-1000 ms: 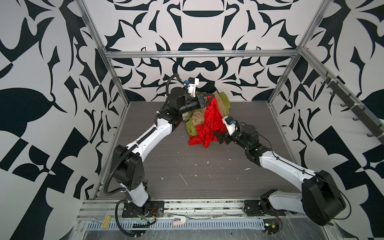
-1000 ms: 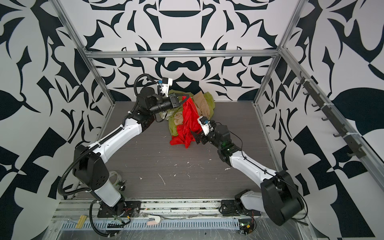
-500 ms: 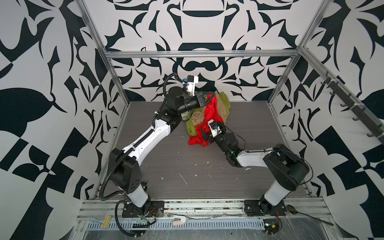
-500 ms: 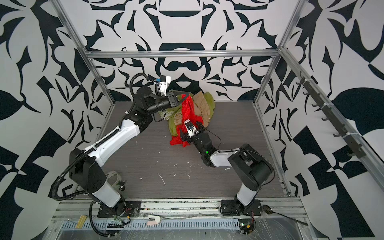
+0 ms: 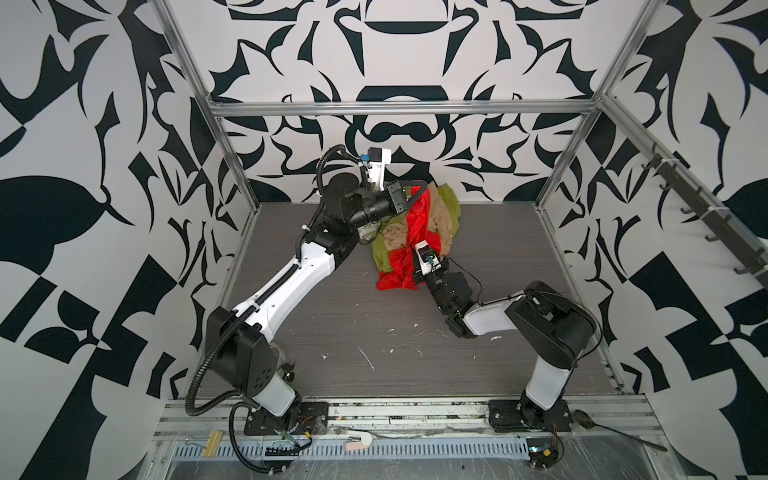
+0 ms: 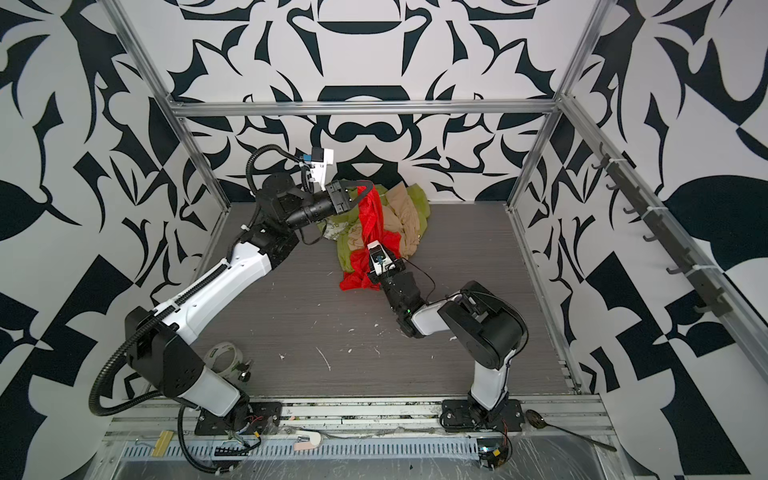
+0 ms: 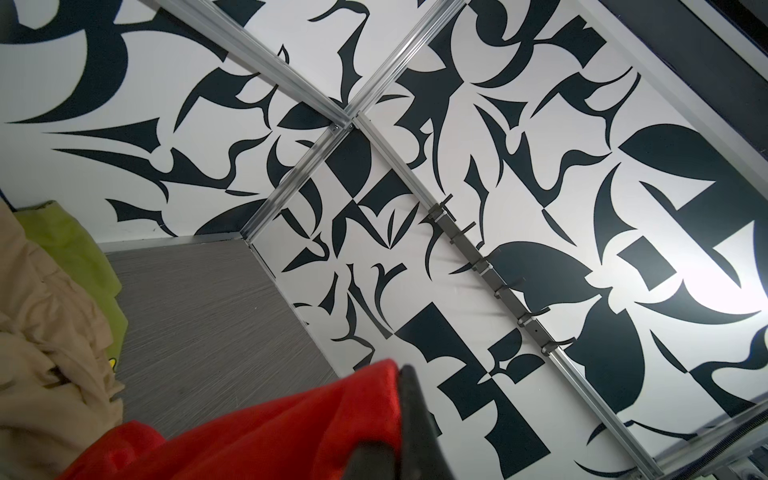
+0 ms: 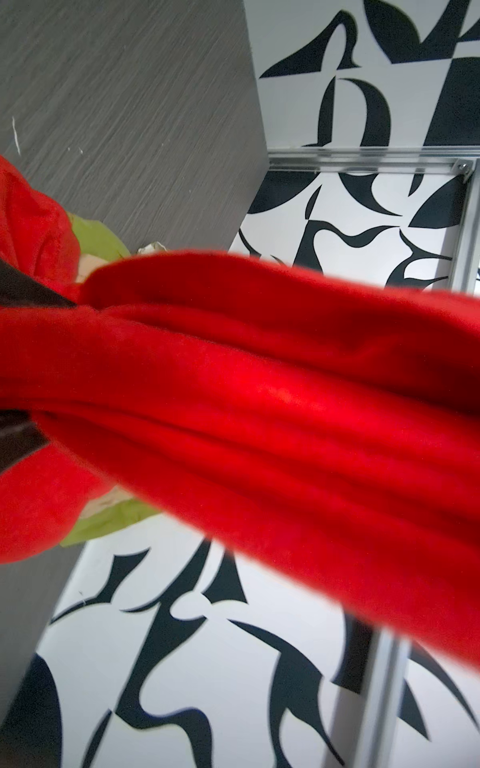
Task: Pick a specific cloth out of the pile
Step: 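Lift the red cloth higher with both grippers, pulling it free of the pile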
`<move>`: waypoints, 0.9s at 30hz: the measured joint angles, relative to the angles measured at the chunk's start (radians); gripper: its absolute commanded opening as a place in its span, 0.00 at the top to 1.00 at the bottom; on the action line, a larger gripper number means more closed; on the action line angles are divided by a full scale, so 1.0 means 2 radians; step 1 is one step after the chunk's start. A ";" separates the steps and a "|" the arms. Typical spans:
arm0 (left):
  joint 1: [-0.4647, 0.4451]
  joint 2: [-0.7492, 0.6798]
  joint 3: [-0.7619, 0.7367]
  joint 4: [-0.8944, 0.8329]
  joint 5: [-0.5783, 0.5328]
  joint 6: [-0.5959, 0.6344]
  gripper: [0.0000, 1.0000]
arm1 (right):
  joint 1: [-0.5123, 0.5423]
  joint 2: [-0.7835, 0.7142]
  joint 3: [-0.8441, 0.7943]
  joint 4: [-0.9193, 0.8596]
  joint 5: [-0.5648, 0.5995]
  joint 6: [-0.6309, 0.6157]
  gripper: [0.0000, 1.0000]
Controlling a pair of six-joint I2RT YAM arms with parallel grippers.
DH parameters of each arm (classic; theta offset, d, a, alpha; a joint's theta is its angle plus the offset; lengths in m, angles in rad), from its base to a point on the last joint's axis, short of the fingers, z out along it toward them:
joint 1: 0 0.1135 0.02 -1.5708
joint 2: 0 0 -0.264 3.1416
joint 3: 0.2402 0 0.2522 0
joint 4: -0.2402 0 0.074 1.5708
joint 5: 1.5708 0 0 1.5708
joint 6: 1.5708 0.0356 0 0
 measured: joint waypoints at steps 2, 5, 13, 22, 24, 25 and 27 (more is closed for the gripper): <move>0.000 -0.004 0.000 -0.001 -0.001 0.002 1.00 | 0.003 -0.014 0.000 -0.010 0.002 -0.002 0.87; 0.003 -0.010 0.000 -0.001 -0.004 0.005 1.00 | 0.006 -0.052 0.000 -0.047 0.000 0.003 0.97; 0.010 -0.043 0.000 -0.008 -0.013 0.011 1.00 | 0.009 -0.193 0.009 -0.198 -0.016 0.012 1.00; 0.011 -0.069 0.025 -0.050 -0.021 0.020 1.00 | 0.009 -0.304 0.095 -0.406 -0.043 0.009 1.00; 0.011 -0.079 0.029 -0.061 -0.023 0.022 1.00 | 0.009 -0.325 0.120 -0.452 -0.054 0.008 1.00; 0.010 -0.084 0.029 -0.065 -0.024 0.022 1.00 | 0.009 -0.334 0.130 -0.470 -0.059 0.008 1.00; 0.009 -0.099 0.029 -0.075 -0.028 0.024 1.00 | 0.010 -0.356 0.152 -0.515 -0.070 0.008 1.00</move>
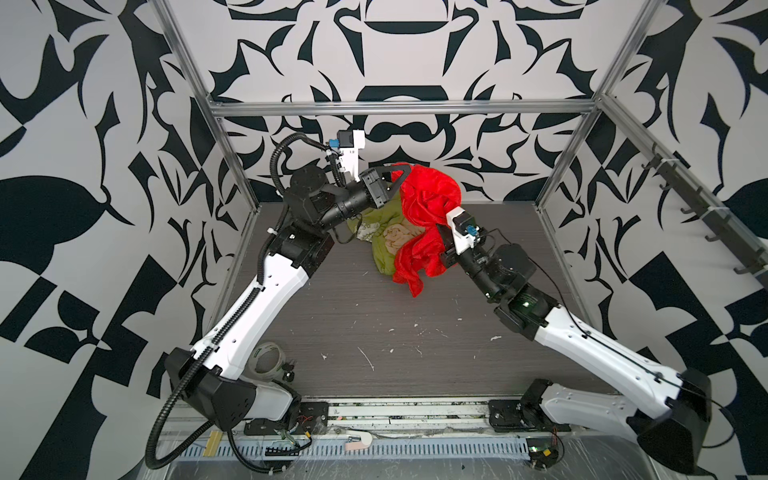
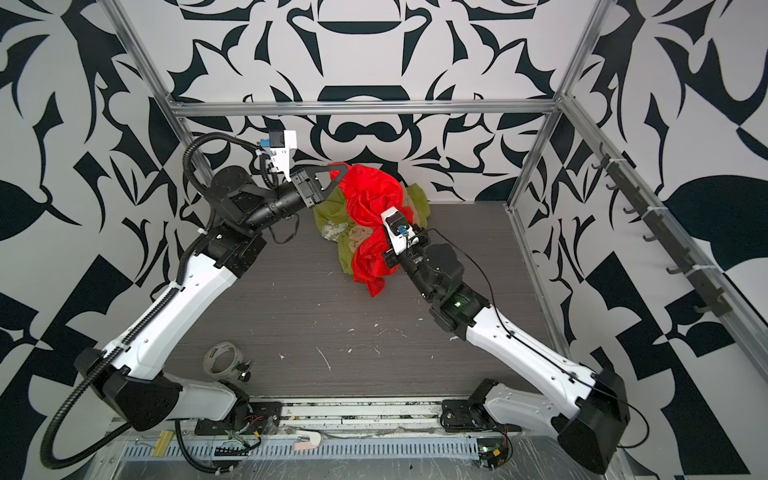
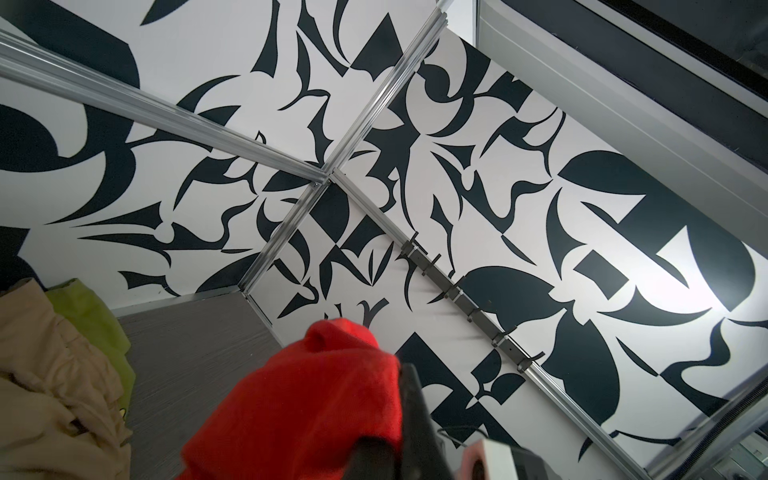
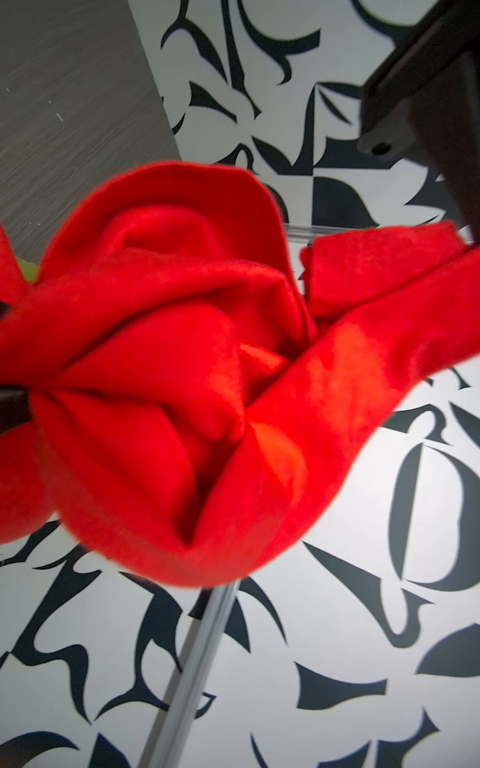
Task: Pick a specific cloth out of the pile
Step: 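Lift the red cloth higher with both grippers, pulling it free of the pile, then carry the red cloth toward the robot with both grippers and lower it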
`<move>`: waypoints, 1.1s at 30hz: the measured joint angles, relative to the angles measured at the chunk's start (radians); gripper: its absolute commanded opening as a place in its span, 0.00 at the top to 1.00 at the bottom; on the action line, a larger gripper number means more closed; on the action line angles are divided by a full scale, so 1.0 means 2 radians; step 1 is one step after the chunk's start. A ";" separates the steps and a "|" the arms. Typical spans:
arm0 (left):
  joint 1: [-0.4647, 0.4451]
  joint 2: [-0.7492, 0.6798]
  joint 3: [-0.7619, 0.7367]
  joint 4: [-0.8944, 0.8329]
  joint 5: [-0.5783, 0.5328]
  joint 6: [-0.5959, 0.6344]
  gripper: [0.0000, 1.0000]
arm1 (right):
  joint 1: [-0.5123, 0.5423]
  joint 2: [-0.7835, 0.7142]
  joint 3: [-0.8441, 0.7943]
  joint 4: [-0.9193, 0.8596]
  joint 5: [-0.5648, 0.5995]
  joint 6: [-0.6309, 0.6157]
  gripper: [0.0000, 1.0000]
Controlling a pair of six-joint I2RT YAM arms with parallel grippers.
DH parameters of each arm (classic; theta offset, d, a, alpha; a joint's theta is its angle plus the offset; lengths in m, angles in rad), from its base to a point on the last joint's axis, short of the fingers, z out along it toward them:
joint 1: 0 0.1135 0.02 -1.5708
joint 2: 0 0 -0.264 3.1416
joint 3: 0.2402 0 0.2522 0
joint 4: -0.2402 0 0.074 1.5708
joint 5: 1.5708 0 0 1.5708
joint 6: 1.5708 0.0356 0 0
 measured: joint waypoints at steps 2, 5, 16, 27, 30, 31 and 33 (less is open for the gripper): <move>-0.004 -0.015 0.000 -0.012 -0.004 0.004 1.00 | 0.003 -0.019 0.020 -0.041 -0.010 0.000 1.00; -0.010 -0.037 0.000 -0.023 -0.010 0.009 1.00 | 0.010 -0.041 0.053 -0.099 -0.024 0.000 1.00; -0.020 -0.127 -0.061 -0.050 -0.027 0.016 1.00 | 0.042 -0.088 0.080 -0.204 -0.055 0.010 1.00; -0.020 -0.223 -0.215 -0.095 -0.066 0.021 1.00 | 0.079 -0.081 -0.002 -0.222 -0.060 0.048 1.00; -0.020 -0.246 -0.247 -0.110 -0.077 0.021 1.00 | 0.086 -0.076 -0.021 -0.223 -0.061 0.063 1.00; -0.020 -0.252 -0.254 -0.114 -0.079 0.020 1.00 | 0.088 -0.074 -0.027 -0.223 -0.061 0.068 1.00; -0.020 -0.264 -0.272 -0.122 -0.083 0.020 1.00 | 0.092 -0.072 -0.041 -0.224 -0.062 0.080 1.00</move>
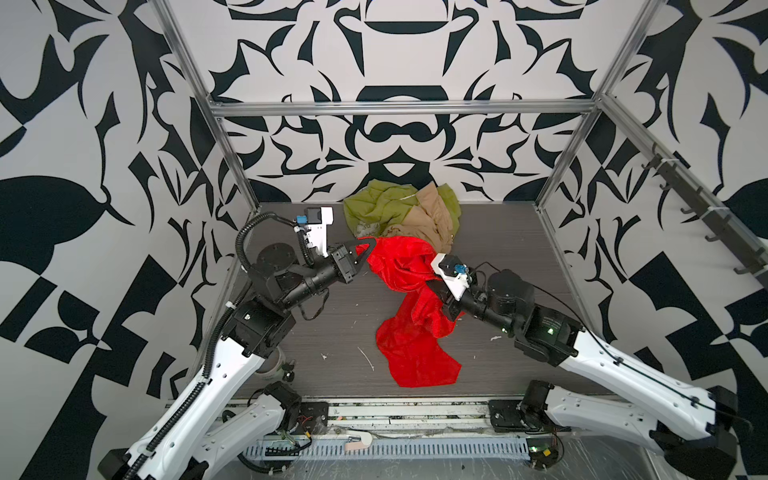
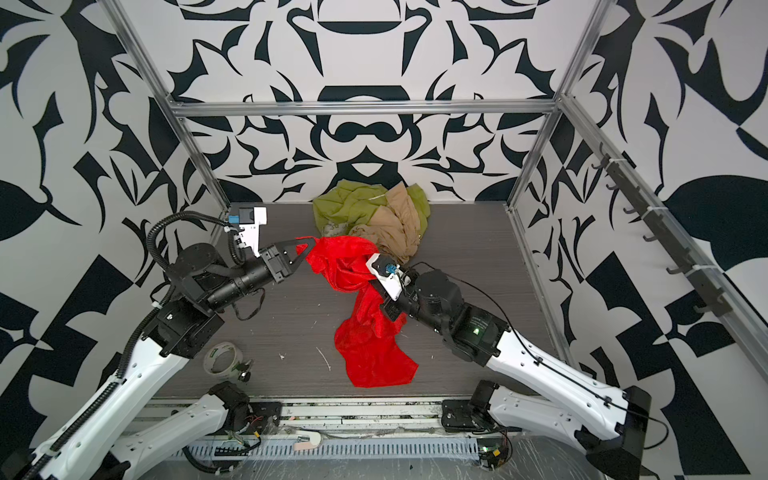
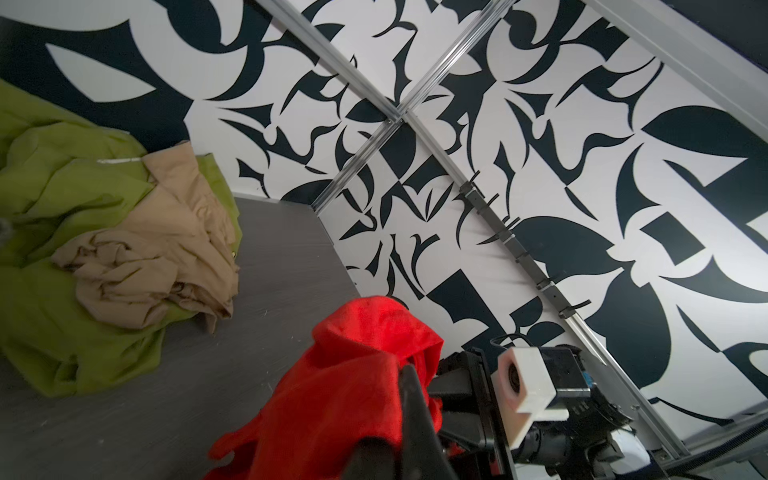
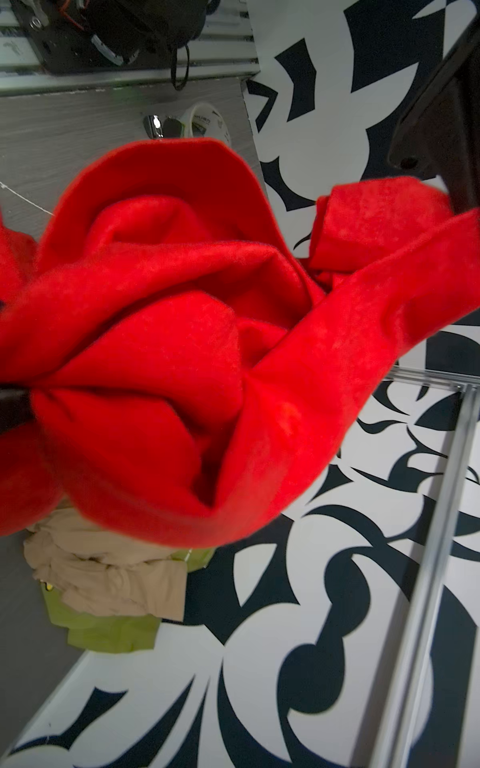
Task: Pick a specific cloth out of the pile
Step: 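Carry the red cloth toward the robot with both grippers and lower it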
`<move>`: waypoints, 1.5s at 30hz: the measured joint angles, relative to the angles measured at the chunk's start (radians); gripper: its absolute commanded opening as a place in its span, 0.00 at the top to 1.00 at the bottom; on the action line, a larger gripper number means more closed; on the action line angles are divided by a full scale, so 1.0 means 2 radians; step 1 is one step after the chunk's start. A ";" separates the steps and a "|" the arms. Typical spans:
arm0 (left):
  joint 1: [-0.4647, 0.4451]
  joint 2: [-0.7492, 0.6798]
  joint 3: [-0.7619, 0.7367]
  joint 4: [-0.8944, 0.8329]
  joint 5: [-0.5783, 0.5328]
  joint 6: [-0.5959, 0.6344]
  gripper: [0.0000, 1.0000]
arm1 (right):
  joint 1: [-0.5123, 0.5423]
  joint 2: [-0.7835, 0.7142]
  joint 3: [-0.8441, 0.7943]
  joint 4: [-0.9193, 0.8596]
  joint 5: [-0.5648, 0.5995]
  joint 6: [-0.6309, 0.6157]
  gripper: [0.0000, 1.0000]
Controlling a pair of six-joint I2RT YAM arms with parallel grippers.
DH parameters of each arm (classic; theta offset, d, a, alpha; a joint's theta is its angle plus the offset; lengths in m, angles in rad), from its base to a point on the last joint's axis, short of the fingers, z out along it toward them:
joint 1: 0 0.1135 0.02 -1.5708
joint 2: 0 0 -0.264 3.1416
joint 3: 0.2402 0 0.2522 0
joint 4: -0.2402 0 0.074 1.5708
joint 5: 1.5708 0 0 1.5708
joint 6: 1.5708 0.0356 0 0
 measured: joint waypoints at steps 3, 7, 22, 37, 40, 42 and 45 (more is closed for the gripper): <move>0.000 -0.015 -0.031 -0.010 -0.003 -0.003 1.00 | 0.006 0.005 -0.013 -0.009 0.002 0.015 1.00; 0.000 -0.034 -0.080 -0.022 -0.007 -0.012 1.00 | 0.013 0.006 -0.020 -0.038 0.010 0.038 1.00; 0.000 -0.089 -0.183 -0.086 -0.008 -0.040 1.00 | 0.042 0.025 -0.033 -0.197 0.045 0.237 0.99; 0.000 -0.110 -0.298 -0.099 -0.009 -0.064 1.00 | 0.045 0.065 -0.122 -0.163 0.063 0.283 0.89; 0.000 -0.101 -0.310 -0.096 -0.010 -0.064 1.00 | 0.045 0.076 -0.132 -0.143 0.069 0.283 0.88; 0.000 -0.095 -0.320 -0.092 -0.012 -0.064 1.00 | 0.045 0.084 -0.139 -0.128 0.071 0.283 0.87; 0.000 -0.087 -0.338 -0.083 -0.018 -0.065 1.00 | 0.045 0.097 -0.150 -0.105 0.074 0.283 0.85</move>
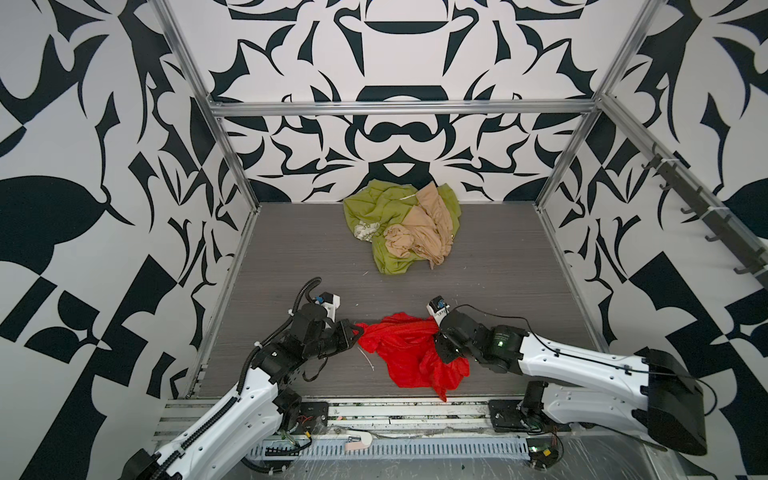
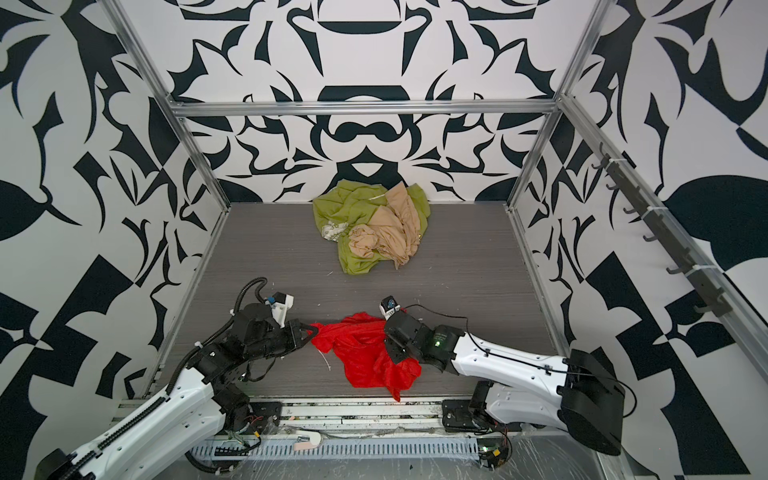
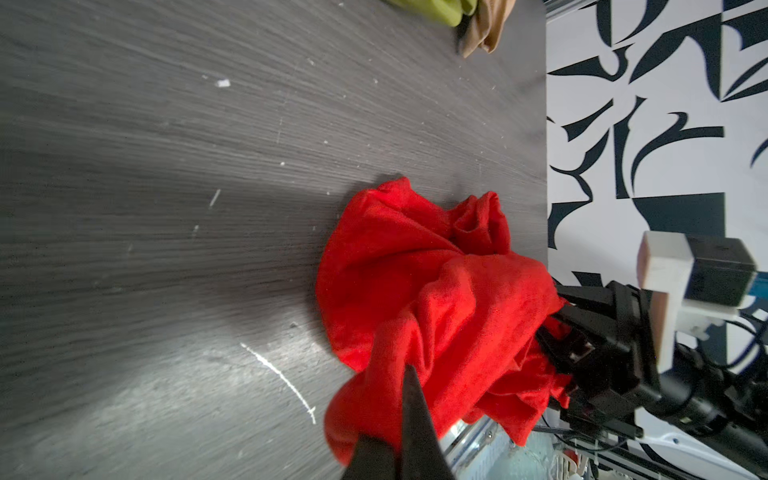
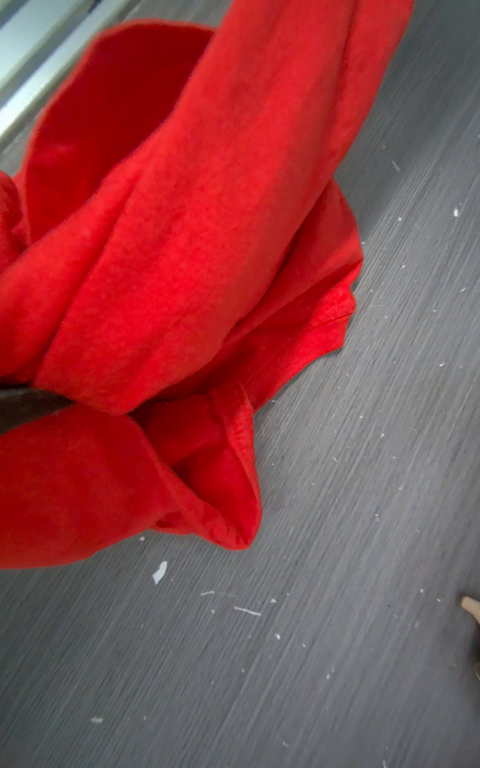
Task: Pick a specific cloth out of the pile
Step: 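Carry the red cloth toward the robot with both grippers and lower it, then open both grippers to release the red cloth on the table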
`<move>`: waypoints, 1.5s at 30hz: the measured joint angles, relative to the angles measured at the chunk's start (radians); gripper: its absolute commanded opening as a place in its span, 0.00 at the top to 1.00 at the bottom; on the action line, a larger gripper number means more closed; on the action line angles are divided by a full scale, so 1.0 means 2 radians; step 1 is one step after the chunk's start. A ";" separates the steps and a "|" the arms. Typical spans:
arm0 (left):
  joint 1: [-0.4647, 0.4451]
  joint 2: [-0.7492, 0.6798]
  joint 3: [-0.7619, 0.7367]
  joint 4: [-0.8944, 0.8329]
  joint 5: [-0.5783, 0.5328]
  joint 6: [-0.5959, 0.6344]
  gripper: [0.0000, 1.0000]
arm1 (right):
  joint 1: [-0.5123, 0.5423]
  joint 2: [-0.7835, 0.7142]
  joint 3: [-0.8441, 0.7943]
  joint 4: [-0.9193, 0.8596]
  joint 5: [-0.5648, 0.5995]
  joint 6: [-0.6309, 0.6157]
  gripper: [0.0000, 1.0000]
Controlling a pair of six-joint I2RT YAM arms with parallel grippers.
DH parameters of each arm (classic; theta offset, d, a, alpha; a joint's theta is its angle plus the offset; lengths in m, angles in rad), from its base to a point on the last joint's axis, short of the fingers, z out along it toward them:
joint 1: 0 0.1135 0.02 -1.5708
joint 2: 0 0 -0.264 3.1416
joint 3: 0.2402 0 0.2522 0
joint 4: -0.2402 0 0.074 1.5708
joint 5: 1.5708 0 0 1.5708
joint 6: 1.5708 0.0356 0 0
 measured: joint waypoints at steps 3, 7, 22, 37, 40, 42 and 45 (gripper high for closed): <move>0.000 0.014 -0.014 0.010 -0.005 -0.001 1.00 | 0.000 0.014 -0.009 0.021 0.002 -0.003 0.82; 0.000 0.037 -0.028 0.025 -0.012 -0.001 1.00 | 0.000 0.037 -0.014 0.051 0.005 -0.011 0.79; 0.000 0.100 -0.057 0.076 -0.027 0.007 0.90 | -0.014 0.085 -0.026 0.113 0.003 -0.049 0.44; 0.000 0.043 -0.035 0.041 -0.058 0.035 0.34 | -0.014 -0.042 0.013 -0.012 0.006 -0.067 0.21; 0.000 0.036 -0.017 0.026 -0.068 0.042 0.27 | -0.014 -0.056 0.032 -0.029 0.007 -0.073 0.21; 0.000 0.035 -0.002 0.012 -0.077 0.048 0.20 | -0.014 -0.058 0.046 -0.037 0.008 -0.079 0.21; 0.001 0.029 0.027 -0.011 -0.098 0.069 0.07 | -0.014 -0.058 0.069 -0.044 0.022 -0.098 0.18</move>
